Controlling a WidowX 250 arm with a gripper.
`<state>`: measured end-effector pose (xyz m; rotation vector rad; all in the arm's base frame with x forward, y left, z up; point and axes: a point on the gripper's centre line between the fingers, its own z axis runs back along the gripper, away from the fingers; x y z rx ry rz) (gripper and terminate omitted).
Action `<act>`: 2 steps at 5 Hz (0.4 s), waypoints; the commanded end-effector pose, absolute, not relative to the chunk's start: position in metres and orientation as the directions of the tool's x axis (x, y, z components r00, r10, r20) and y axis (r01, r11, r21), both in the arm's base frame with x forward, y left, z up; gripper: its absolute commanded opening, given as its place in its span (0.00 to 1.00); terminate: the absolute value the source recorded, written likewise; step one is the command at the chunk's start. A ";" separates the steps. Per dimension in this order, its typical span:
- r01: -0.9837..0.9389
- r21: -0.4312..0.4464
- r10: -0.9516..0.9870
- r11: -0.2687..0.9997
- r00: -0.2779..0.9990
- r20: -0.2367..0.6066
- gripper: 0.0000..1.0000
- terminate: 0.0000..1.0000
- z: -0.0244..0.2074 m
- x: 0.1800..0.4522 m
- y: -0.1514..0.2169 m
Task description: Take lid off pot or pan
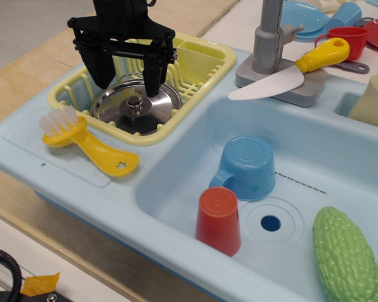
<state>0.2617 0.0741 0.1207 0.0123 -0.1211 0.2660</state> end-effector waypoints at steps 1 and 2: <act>-0.257 -0.021 0.258 0.966 0.959 0.116 1.00 0.00 0.115 0.262 0.081; -0.259 -0.029 0.261 0.965 0.960 0.100 1.00 0.00 0.111 0.262 0.082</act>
